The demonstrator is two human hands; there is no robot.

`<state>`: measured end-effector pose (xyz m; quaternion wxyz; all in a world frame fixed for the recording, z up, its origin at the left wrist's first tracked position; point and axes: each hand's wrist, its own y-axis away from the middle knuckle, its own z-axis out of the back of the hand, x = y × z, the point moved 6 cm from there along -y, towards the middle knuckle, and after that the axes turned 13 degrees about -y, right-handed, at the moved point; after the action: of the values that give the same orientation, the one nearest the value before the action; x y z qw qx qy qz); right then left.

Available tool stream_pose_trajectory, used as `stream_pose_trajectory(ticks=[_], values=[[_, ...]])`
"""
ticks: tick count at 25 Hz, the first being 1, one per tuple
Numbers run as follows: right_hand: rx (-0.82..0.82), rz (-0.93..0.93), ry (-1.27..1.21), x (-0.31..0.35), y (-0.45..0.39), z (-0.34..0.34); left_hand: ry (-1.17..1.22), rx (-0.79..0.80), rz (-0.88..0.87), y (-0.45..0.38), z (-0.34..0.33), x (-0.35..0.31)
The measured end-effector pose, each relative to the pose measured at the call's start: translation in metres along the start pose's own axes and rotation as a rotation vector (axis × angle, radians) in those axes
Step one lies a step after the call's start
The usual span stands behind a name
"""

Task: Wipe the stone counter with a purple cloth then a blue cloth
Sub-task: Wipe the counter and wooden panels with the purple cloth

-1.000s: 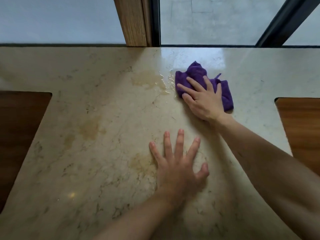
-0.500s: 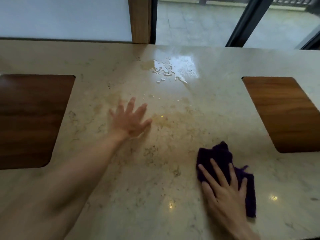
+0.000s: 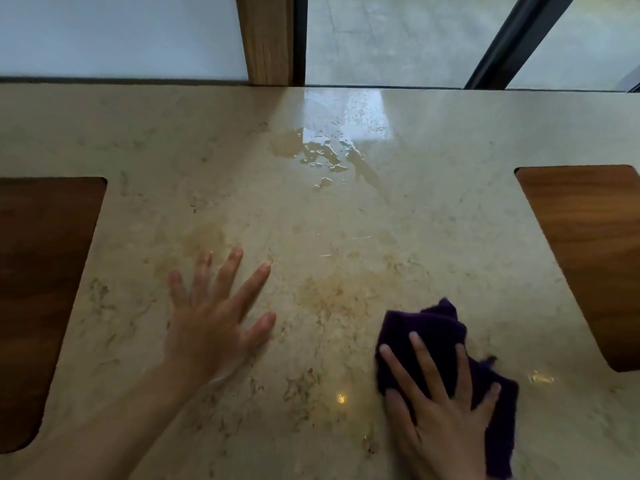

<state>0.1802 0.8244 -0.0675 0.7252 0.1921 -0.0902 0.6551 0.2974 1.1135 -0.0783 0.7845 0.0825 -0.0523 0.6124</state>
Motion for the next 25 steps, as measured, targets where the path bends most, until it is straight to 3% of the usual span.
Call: stream_pose_trajectory(ticks=[3,7,9,12,15,19,25], values=[[-0.043,0.042,-0.022,0.015,-0.154,0.025,0.009,0.001,0.006,-0.003,0.004,-0.002],[-0.049,-0.053,-0.119,0.036,-0.382,0.056,0.029,-0.039,0.02,-0.005,0.006,0.0],[-0.03,-0.064,-0.141,0.061,-0.455,0.061,0.038,-0.068,0.022,-0.006,0.006,0.001],[0.022,-0.003,-0.123,0.101,-0.499,0.05,0.049,-0.088,0.026,-0.008,0.008,0.001],[0.094,0.15,-0.071,0.13,-0.473,0.028,0.046,-0.071,0.034,-0.007,0.005,0.003],[0.094,0.317,-0.027,0.132,-0.352,0.005,0.034,-0.021,0.032,-0.007,-0.002,0.004],[0.015,0.239,0.029,0.053,-0.098,-0.005,0.043,-0.016,0.09,-0.018,-0.011,0.014]])
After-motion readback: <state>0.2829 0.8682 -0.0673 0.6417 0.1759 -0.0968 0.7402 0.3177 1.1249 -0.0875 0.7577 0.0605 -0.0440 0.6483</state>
